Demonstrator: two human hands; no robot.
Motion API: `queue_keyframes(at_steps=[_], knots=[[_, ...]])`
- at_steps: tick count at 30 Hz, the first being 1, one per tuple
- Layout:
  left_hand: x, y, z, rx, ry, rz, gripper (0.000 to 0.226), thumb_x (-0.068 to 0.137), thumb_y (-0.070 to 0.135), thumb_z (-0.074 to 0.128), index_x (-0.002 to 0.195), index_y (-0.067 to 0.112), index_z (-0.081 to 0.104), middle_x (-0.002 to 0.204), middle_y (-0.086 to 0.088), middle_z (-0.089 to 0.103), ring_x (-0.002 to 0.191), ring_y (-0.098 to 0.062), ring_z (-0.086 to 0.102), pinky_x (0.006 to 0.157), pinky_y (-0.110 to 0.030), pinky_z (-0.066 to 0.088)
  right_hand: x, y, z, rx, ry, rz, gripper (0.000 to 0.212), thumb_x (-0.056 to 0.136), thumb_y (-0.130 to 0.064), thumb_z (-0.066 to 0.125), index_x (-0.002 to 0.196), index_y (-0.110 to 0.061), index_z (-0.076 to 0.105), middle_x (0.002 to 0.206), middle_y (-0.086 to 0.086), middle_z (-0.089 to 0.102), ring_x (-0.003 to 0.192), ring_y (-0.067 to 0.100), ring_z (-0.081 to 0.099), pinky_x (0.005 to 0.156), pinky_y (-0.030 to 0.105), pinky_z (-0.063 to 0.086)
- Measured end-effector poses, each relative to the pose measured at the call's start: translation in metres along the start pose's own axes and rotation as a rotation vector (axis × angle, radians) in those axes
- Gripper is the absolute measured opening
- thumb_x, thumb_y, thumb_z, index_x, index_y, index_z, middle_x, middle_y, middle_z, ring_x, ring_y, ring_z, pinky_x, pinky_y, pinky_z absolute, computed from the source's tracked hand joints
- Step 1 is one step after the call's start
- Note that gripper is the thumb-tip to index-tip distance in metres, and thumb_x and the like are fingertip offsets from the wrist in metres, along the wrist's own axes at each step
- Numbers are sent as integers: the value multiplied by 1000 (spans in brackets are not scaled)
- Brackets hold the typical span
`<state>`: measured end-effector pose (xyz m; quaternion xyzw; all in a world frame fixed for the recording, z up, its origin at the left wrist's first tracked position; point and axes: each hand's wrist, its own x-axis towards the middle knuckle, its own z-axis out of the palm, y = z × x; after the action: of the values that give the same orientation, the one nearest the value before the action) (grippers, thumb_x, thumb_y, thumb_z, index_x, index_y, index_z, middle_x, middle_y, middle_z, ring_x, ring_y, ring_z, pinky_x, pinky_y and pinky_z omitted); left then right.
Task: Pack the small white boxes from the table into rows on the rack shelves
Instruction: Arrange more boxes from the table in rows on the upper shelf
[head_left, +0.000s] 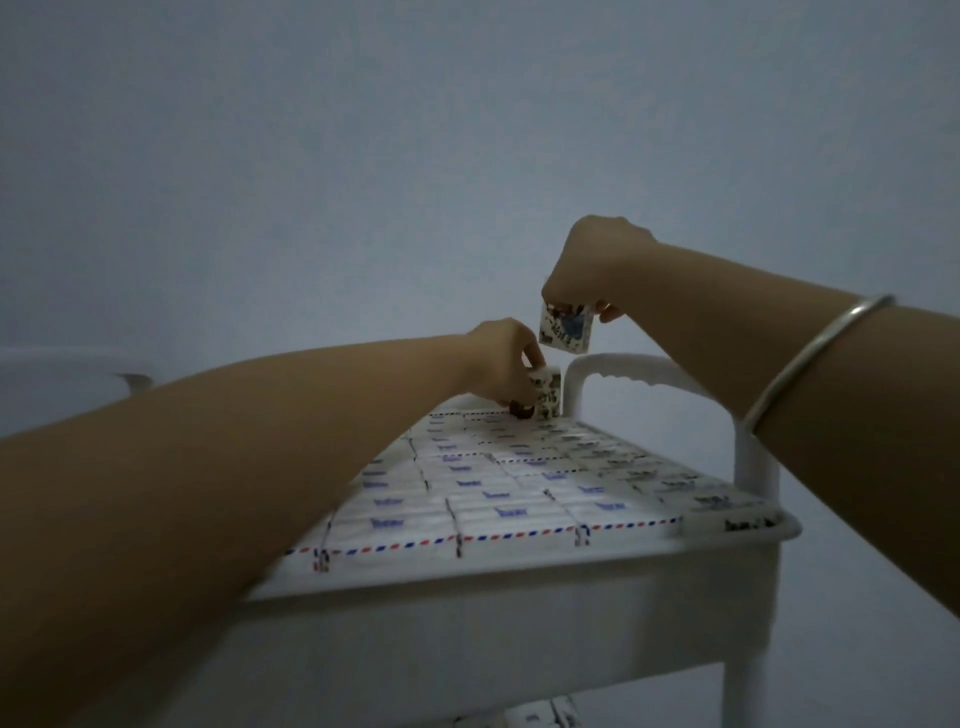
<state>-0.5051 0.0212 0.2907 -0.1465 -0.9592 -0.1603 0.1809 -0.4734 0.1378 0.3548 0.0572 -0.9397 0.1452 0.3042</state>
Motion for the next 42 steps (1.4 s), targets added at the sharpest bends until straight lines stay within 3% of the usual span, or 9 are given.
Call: queue_keyframes(at_steps=[5, 11, 17, 21, 25, 28, 31, 36, 42], knots=[[-2, -1, 7, -6, -31, 26, 53, 81, 23, 74, 128, 14, 49, 119, -4, 55, 100, -17, 53, 82, -25, 44, 7, -2, 10, -92, 56, -52, 22, 89, -13, 56, 69, -9, 47, 70, 6, 52, 60, 18, 50, 49, 27, 36], [-2, -1, 8, 47, -89, 37, 28, 80, 30, 74, 105, 22, 63, 108, 3, 54, 98, -16, 56, 83, -26, 47, 5, -1, 24, -125, -40, -112, 6, 85, -6, 58, 79, -8, 58, 74, 4, 57, 66, 19, 55, 48, 26, 35], [-7, 3, 3, 62, -179, 25, 22, 91, 21, 62, 109, 10, 65, 127, -8, 57, 99, -18, 49, 85, -27, 41, -2, -1, 50, -210, -32, -175, 23, 88, -9, 55, 109, -14, 64, 94, 4, 60, 81, 23, 56, 65, 30, 41], [-6, 2, -1, 125, -187, -9, 31, 92, 31, 60, 118, 15, 65, 121, -6, 62, 101, -19, 56, 87, -30, 43, -1, -2, 61, -284, -167, -181, 31, 87, -7, 59, 117, -13, 62, 110, 8, 64, 96, 26, 61, 75, 31, 49], [-3, 0, -4, 107, -175, -85, 32, 87, 38, 68, 109, 15, 71, 113, -3, 66, 104, -19, 59, 90, -30, 46, 2, -2, 60, -330, -288, -184, 36, 87, -14, 66, 124, -14, 61, 118, 6, 64, 105, 23, 62, 92, 34, 52], [-4, -3, -9, 72, -138, -94, 13, 90, 22, 64, 94, 22, 77, 100, 5, 72, 89, -10, 60, 79, -22, 48, 1, -3, 60, -305, -308, -219, 32, 89, -21, 65, 120, -16, 63, 116, 4, 66, 105, 23, 63, 94, 37, 52], [-5, -7, -16, 82, -147, -128, 18, 91, 17, 60, 88, 22, 77, 82, 9, 67, 83, -11, 58, 80, -26, 50, 1, -1, 62, -291, -272, -264, 28, 90, -16, 60, 118, -16, 64, 115, 3, 66, 103, 24, 62, 91, 37, 53], [-9, -12, -22, 16, -261, -189, 24, 80, 33, 76, 100, 19, 76, 95, 7, 71, 89, -6, 61, 87, -31, 54, -3, 0, 63, -329, -388, -266, 35, 95, -13, 54, 129, -16, 59, 126, 4, 61, 111, 23, 59, 88, 30, 48], [-14, -13, -26, 76, -246, -227, 18, 94, 18, 57, 95, 18, 75, 94, 4, 70, 92, -12, 65, 84, -31, 54, -3, -1, 66, -354, -545, -252, 34, 96, -12, 50, 128, -13, 60, 127, 9, 60, 106, 26, 63, 97, 40, 51]])
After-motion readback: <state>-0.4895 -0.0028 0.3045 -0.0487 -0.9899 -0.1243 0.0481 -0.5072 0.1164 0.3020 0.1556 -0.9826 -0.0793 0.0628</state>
